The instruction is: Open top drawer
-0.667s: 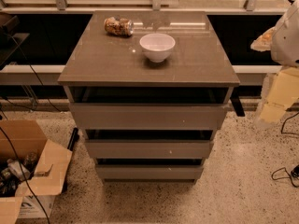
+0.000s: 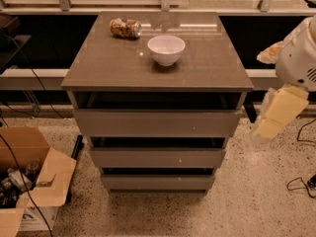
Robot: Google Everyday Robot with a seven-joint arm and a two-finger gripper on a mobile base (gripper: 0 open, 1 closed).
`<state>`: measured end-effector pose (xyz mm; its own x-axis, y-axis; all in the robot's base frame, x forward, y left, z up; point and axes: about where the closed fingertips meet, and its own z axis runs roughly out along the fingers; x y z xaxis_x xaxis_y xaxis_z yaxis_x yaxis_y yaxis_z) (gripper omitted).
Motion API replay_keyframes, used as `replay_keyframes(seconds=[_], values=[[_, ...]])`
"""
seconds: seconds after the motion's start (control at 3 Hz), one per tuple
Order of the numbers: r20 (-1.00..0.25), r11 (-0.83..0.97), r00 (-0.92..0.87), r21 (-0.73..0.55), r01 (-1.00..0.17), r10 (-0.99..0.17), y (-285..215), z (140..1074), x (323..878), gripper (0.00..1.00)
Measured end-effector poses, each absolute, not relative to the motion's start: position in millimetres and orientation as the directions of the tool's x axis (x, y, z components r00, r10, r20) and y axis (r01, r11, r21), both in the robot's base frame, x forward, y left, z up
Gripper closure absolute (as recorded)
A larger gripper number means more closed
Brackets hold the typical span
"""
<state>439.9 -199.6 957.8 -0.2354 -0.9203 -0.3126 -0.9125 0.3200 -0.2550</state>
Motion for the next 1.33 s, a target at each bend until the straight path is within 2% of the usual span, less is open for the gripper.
replay_keyframes(seconds=[0.67, 1.33], values=[[-0.553, 0.44, -0.279, -0.182, -0.879, -0.785, -155, 897, 468, 0.0], [-0.582, 0.502, -0.376, -0.065, -0.862, -0.721, -161, 808, 494, 0.0]])
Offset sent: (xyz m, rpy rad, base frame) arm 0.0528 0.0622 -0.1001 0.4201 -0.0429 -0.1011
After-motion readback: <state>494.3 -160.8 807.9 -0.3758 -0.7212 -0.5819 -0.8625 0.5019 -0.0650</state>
